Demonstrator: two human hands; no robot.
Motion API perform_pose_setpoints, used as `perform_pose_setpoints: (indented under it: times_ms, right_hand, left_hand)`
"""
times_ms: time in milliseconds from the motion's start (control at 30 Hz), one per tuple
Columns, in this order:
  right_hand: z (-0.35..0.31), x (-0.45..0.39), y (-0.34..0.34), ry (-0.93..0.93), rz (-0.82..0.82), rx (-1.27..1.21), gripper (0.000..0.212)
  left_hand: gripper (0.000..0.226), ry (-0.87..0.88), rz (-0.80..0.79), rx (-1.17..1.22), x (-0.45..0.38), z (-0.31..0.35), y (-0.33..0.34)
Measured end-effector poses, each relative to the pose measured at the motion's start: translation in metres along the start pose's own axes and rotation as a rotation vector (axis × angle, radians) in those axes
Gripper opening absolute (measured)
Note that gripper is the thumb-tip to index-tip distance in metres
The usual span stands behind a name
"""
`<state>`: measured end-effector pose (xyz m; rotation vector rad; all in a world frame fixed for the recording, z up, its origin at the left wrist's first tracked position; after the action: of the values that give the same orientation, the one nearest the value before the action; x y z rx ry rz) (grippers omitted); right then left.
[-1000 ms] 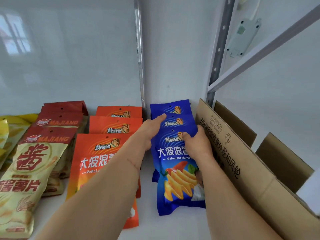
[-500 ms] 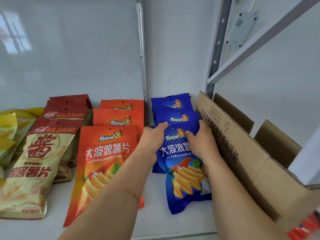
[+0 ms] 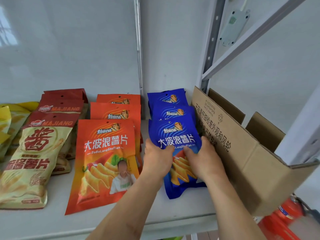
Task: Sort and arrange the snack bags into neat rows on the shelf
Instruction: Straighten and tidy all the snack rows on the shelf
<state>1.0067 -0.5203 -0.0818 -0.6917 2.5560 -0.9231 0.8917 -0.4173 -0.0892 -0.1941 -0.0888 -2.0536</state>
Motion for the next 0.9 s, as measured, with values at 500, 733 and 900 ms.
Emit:
perform_pose_setpoints:
  times_ms: [500,733,900]
  right_hand:
    - [-0.017,-0.014,0.015,0.14,0.152,0.013,0.06]
    - [-0.011,-0.011,0.015,0.102,0.116,0.095,0.075]
    - [-0.016,-0.01,0.017,0.055,0.174,0.158,0.082]
  left_hand:
    - [0.06,0.149,0.024,-0.246,-0.009,0.004,0.0]
    - [0.051,0.215,0.084,-0.348,-0.017,0.002,-0.002]
    - [0.057,0.267,0.138,-0.552,-0.024,0.004,0.001]
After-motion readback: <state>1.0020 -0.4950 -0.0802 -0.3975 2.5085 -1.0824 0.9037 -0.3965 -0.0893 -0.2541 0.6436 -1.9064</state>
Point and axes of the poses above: each hand's wrist, its own x-axis away from the middle knuckle, its own y-axis out of the palm, z = x × y, the point moved 3 cm from there along -x, towards the middle knuckle, and after that the axes turned 3 degrees about -y, right-handed, at the moved point
